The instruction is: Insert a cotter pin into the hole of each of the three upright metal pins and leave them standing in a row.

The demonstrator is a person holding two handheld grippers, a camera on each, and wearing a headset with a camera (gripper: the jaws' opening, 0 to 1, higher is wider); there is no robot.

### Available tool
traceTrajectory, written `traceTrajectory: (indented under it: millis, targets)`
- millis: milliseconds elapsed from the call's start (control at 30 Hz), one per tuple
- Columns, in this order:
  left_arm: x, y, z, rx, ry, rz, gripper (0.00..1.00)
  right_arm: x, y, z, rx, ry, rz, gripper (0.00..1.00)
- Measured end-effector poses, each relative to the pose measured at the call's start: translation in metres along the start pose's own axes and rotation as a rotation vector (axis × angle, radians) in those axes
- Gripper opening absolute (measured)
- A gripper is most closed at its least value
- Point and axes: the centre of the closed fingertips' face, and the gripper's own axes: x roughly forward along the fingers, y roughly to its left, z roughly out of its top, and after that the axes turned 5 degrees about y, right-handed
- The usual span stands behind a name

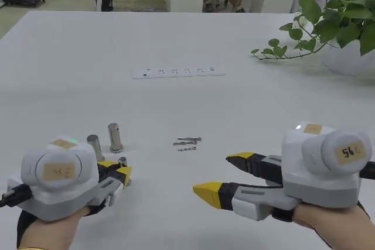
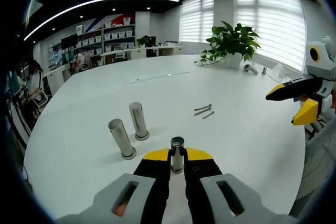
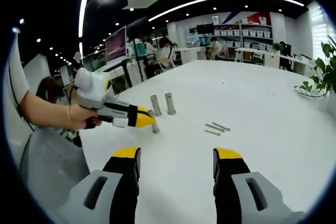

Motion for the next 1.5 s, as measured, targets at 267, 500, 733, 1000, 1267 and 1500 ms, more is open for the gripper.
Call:
traceTrajectory:
  millis: [267, 500, 733, 1000, 1267, 1500]
  targets:
    - [0.001, -0.001, 0.000, 0.034, -0.001, 0.005, 0.08, 0.002, 0.000, 0.000, -0.014, 0.010, 0.001, 0.57]
    - [0.001, -0.003, -0.003, 0.046, 0.017, -0.001, 0.12, 0.003, -0.001, 0.000, -0.003, 0.016, 0.005, 0.57]
    - [0.002, -0.003, -0.003, 0.050, 0.020, -0.008, 0.22, 0.005, -0.002, 0.001, -0.017, 0.033, 0.016, 0.56]
    - [-0.005, -0.002, -0.002, 0.030, 0.018, -0.016, 0.34, 0.013, -0.013, 0.008, -0.070, 0.076, 0.043, 0.46]
    - [-0.016, -0.010, 0.006, 0.043, -0.023, -0.055, 0.45, 0.029, -0.028, 0.010, -0.167, 0.143, 0.049, 0.36]
    - [-0.026, -0.016, 0.012, 0.090, -0.047, -0.092, 0.55, 0.046, -0.039, 0.009, -0.235, 0.196, 0.066, 0.30]
